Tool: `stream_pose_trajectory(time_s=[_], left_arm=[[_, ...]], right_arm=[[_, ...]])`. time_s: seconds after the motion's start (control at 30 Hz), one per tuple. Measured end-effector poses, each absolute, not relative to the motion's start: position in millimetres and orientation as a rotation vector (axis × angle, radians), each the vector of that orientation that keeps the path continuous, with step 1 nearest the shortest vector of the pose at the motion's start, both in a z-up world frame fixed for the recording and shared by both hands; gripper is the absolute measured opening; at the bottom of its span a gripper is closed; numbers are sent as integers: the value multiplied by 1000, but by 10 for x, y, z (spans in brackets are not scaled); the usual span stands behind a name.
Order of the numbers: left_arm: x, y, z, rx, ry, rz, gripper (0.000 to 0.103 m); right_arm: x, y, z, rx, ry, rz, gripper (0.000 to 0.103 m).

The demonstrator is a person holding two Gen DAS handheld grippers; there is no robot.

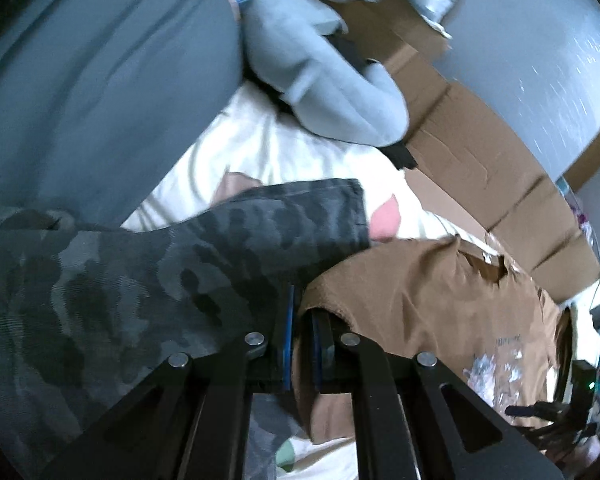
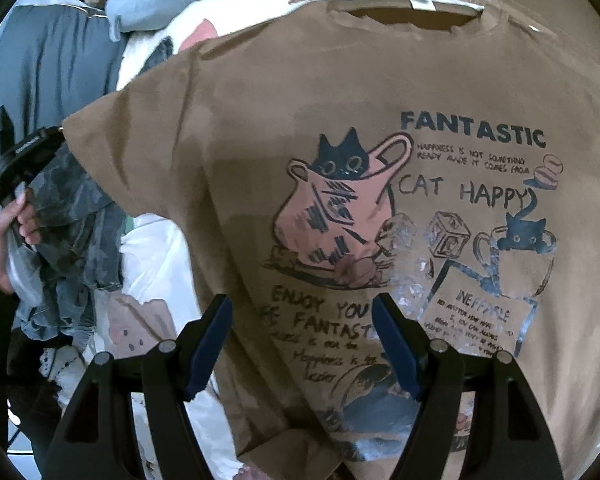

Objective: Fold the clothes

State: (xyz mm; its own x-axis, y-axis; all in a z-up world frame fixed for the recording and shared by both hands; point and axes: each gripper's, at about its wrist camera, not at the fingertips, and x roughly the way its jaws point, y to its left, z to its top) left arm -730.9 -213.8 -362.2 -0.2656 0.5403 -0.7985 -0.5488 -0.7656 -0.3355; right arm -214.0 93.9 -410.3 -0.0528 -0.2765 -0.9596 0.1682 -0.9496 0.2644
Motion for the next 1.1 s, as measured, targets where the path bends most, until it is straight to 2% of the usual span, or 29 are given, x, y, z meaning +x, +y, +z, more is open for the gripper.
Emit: stream_pose_trajectory(time_s=[0.2, 0.4, 0.43, 0.5, 0.53, 0.67, 0.97, 1.1], left_arm=[[-7440, -2259, -3718, -1352, -36, 2076, 7], [-7602, -2238, -3972, -1524, -19, 2044, 9], [-7604, -2243, -3970, -1538, -6, 2050, 18], [-7590, -2261, -3920, -1544, 50, 2089, 61], [-7581, -2274, -3889, -1541, 76, 2107, 67], [-7526, -2302, -3741, -1520, 169, 2104, 69], [-7271, -2065, -3682, -1375, 705, 2112, 69], [-7341, -2028, -3734, -1372, 716, 2113, 69]], right_arm=[[-2175, 1018, -4231, 1968, -106, -2064, 72], [-2153, 1038, -4303, 1993, -95, -2050, 72], [-2147, 1042, -4299, 1992, -92, -2049, 72], [-2136, 1047, -4289, 1990, -87, -2048, 72], [-2125, 1048, -4287, 1988, -86, -2048, 72], [-2083, 1064, -4285, 1990, -87, -2046, 72], [-2013, 1041, -4261, 1983, -75, -2039, 72], [-1987, 1014, -4269, 1985, -73, -2034, 72]])
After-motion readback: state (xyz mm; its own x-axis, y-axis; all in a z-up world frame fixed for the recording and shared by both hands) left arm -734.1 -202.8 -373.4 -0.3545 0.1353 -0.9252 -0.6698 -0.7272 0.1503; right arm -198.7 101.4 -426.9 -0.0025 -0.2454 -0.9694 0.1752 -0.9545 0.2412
